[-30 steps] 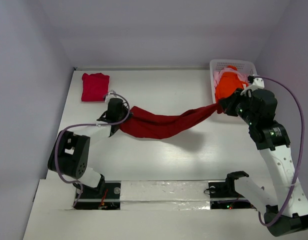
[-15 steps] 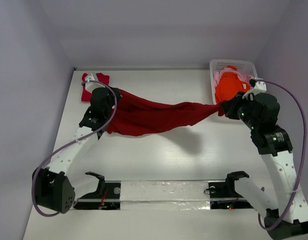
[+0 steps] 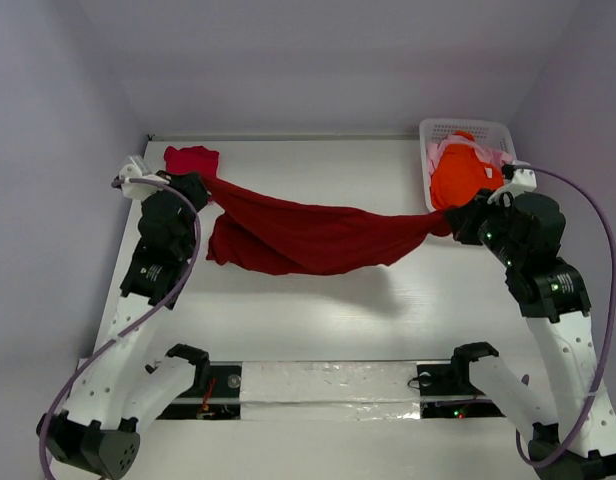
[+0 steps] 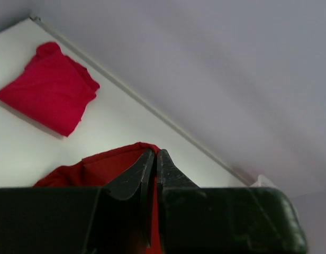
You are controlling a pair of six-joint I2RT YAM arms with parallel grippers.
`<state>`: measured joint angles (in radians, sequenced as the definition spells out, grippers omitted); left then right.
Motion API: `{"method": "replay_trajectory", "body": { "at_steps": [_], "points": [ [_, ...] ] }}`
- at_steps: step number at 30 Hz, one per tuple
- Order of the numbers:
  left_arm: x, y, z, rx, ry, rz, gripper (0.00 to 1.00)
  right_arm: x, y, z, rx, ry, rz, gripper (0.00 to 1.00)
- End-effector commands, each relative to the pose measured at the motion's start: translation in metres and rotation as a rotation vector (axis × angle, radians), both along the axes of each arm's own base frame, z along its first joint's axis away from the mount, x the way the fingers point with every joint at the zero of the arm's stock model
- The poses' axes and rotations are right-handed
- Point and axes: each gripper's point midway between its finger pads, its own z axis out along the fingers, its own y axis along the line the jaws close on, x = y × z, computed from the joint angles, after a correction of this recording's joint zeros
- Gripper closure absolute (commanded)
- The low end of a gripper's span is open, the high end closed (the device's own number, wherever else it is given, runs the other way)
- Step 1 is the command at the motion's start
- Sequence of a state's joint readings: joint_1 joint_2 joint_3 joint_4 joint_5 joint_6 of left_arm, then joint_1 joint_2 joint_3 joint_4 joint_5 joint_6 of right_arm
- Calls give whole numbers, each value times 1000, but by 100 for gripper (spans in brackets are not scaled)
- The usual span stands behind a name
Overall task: Fold and stack the t-shirts
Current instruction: Flatten the tshirt out
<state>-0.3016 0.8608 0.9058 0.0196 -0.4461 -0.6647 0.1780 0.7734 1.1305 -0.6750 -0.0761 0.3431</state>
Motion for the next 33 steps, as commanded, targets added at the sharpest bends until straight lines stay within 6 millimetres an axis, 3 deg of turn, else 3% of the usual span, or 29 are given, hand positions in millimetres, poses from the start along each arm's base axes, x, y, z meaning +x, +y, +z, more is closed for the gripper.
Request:
{"method": "replay_trajectory", "body": {
  "at_steps": [1,12,18,22,25,26,27,29,30,33],
  "points": [
    [-18,23,47,0,-100,81,100,-6,0,25,-3,-82,13,100],
    [-44,38,66,-13,-143,124,100,-16,2,28,-6,-90,37,100],
    [-55,44,68,-34,-166,144,100,-22,7,46,9,-155,73,100],
    [-62,47,75,-45,-192,151,100,-33,15,84,40,-281,131,100],
    [-68,48,85,-53,-216,145,100,-48,19,126,63,-401,169,100],
    [-71,48,89,-54,-229,140,100,-56,19,138,66,-436,176,100],
    [-76,49,99,-60,-252,136,100,-67,16,162,67,-508,175,100],
    [-86,50,111,-58,-283,125,100,-83,11,185,62,-579,161,100],
    [-93,52,121,-64,-307,123,100,-101,7,204,61,-644,156,100],
    [-112,56,137,-68,-354,113,100,-133,-1,229,62,-742,148,100]
  ]
}}
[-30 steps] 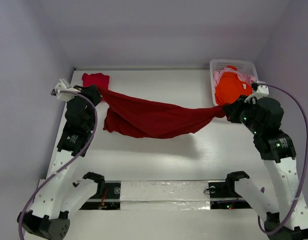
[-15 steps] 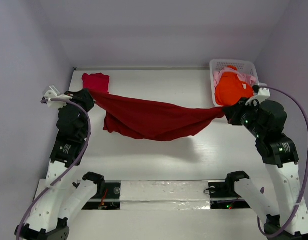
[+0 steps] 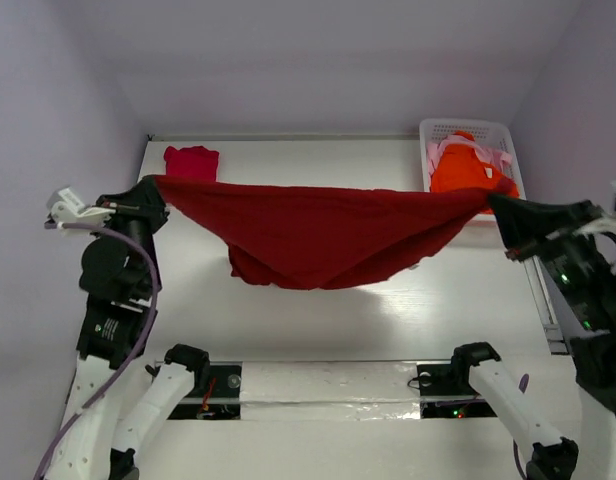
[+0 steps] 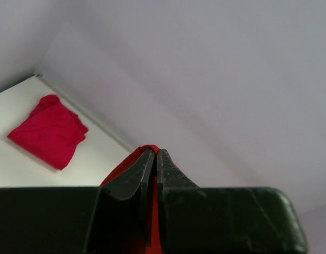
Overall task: Fold and stack the t-shirts
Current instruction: Flatten the tshirt out
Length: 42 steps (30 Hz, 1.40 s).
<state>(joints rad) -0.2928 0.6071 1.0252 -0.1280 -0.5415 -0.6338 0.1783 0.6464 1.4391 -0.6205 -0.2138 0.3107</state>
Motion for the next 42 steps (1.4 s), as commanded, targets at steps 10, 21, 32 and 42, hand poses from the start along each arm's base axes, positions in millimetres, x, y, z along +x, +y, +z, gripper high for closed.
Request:
{"method": "replay_trajectory", "body": {
  "at_steps": [10,21,32,42],
  "points": [
    [-101,28,83,-30,-273,-8,100,-115,-22,69,17,-369,-8,100],
    [-110,31,76,-24,-253,-5,100,-102,-26,57,21,-323,-43,100],
    [-56,17,40,-4,-156,0,100,-29,-24,19,-4,-173,-107,100],
    [1,-4,6,34,-53,-22,100,5,-25,6,-11,-99,-147,100]
  ]
}}
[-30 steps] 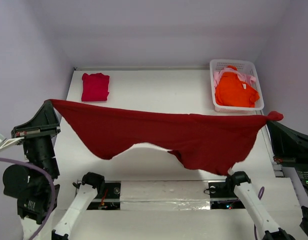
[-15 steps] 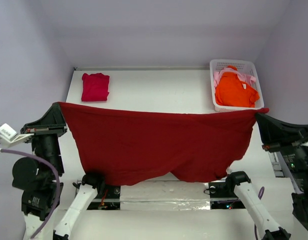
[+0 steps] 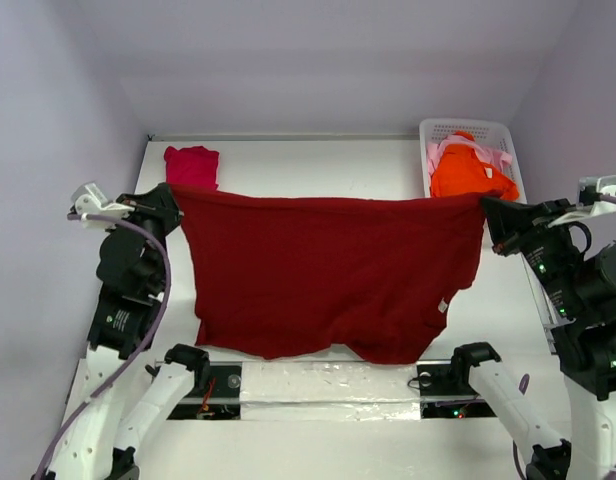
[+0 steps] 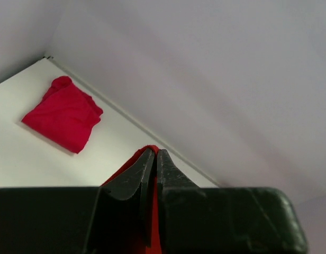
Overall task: Fold and stack the t-shirts
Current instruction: Flatten the tshirt out
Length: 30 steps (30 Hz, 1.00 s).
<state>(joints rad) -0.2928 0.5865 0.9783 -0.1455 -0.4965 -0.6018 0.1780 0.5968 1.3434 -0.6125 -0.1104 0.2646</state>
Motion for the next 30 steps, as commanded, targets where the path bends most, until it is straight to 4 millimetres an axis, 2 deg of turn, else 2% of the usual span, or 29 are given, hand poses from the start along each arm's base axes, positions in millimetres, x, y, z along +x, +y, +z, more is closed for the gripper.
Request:
{"method": "replay_trajectory", "body": {
  "at_steps": [1,4,6,8,10,13,16,21,25,30],
  "points": [
    [-5,7,30,-20,-117,29,100,-9,-8,36,22,-149,-34,100],
    [-16,16,37,-31,-148,65,100,-23,-10,50,35,-220,-33,100],
    [-30,21,45,-46,-197,71,100,-41,-15,65,49,-293,-43,100],
    [-42,23,63,-50,-265,59,100,-57,-20,89,60,-361,-56,100],
    [-51,23,87,-37,-313,45,100,-66,-21,103,62,-391,-51,100],
    [-51,17,107,-22,-340,16,100,-83,-20,126,82,-466,-28,100],
    [-56,16,118,-26,-387,1,100,-95,-23,138,94,-502,-33,100],
    [-76,19,139,-18,-432,-6,100,-118,-26,152,92,-550,-26,100],
    [-104,24,160,-13,-497,-21,100,-135,-29,159,95,-586,-28,100],
    [-141,30,177,-15,-570,-36,100,-172,-31,168,99,-671,0,100]
  ]
}}
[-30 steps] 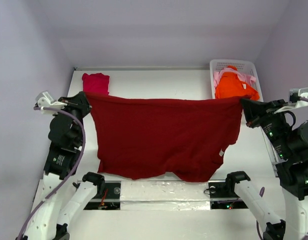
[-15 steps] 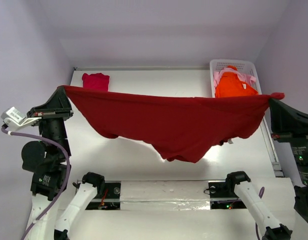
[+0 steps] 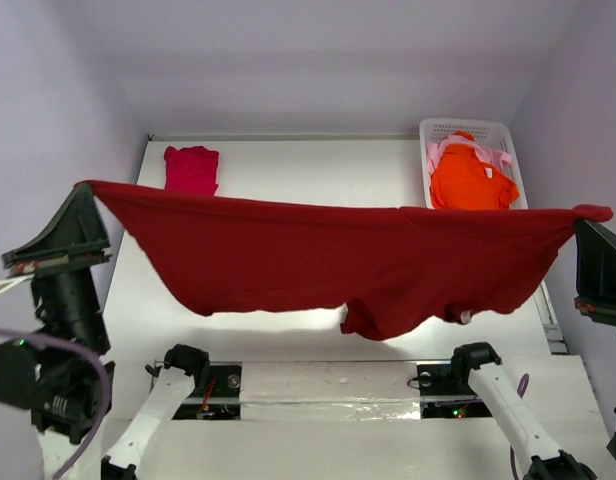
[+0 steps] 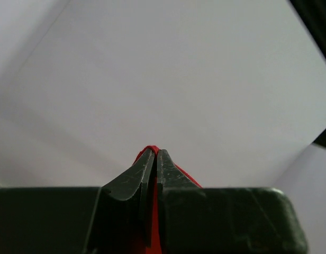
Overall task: Fold and stack the t-shirts
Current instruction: Flatten the tshirt out
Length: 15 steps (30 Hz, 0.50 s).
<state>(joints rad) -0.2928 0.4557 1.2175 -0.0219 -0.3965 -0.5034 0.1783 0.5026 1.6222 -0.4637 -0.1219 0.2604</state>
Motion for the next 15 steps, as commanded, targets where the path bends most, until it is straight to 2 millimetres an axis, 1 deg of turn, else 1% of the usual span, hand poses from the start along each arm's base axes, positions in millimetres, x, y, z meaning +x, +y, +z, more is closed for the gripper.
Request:
{"method": "replay_trajectory", "body": {
  "at_steps": [1,2,3,6,7,9,10,12,13,15],
  "points": [
    [-46,16,33,-12,-131,28,100,-51,-9,29,16,-168,-6,100],
    [-51,17,35,-11,-141,27,100,-57,-10,30,15,-183,-5,100],
    [-55,18,36,-10,-152,27,100,-68,-12,30,17,-206,-3,100],
    [-70,20,41,-8,-187,22,100,-88,-13,32,19,-263,3,100],
    [-76,21,42,-7,-202,20,100,-102,-17,32,29,-302,-1,100],
    [-83,22,45,-4,-221,19,100,-117,-21,34,38,-344,-8,100],
    [-91,24,47,-5,-237,20,100,-130,-24,35,42,-376,-17,100],
    [-98,26,49,0,-253,25,100,-139,-27,35,42,-396,-26,100],
    [-105,28,50,-2,-267,28,100,-141,-28,34,38,-396,-37,100],
    [-109,30,50,-5,-275,30,100,-143,-29,34,34,-396,-44,100]
  ]
}}
